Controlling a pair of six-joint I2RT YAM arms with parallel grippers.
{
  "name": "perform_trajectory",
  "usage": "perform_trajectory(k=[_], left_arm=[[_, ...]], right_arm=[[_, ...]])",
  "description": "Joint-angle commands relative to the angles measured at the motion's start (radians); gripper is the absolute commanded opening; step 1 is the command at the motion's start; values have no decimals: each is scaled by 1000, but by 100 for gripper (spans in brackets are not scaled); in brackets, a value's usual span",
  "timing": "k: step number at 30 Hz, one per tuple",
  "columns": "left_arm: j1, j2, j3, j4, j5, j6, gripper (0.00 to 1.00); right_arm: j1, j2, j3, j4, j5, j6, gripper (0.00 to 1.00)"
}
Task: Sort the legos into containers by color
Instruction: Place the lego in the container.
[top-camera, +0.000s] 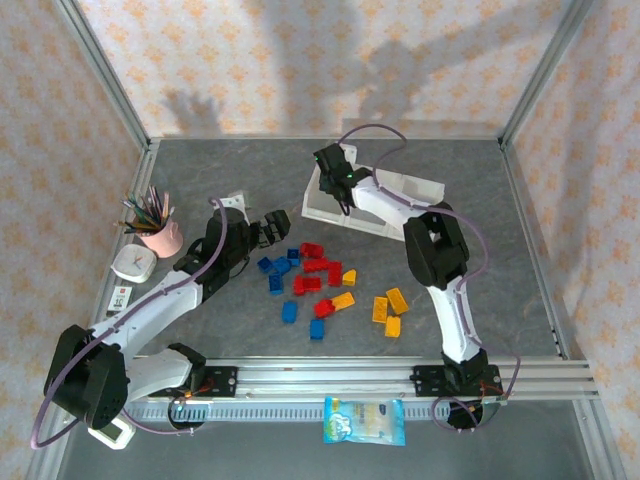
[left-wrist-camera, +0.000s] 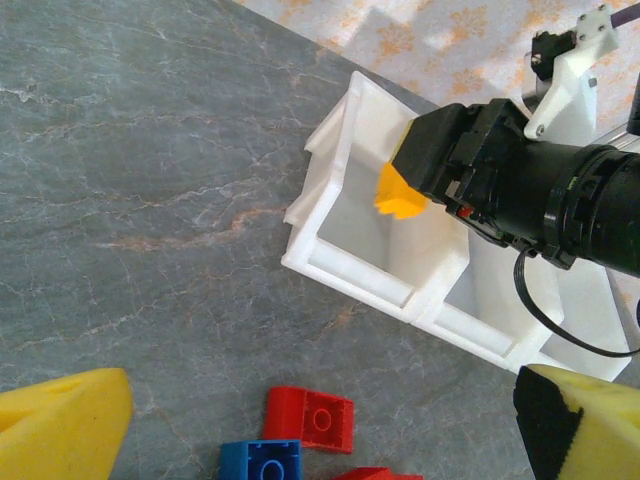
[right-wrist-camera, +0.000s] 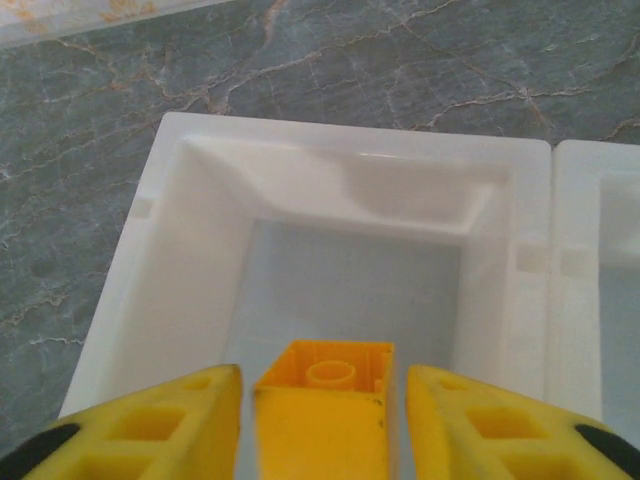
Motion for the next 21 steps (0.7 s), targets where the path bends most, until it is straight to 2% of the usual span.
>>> perform_trajectory(k=[1,7,13,21], left_arm=[[10,8,36,11,23,10,99],[8,-3,41,-14,51,10,99],[-12,-29,25,-49,74,44,99],[-94,-62,-7,-87,66,45,99]], right_arm=[[8,-40,21,-9,17,-44,51],[7,-162,-82,4,-28,-58,60],[31,-356,-310,4,-78,-31,67],[100,-580,-613,-47,-97,60,75]])
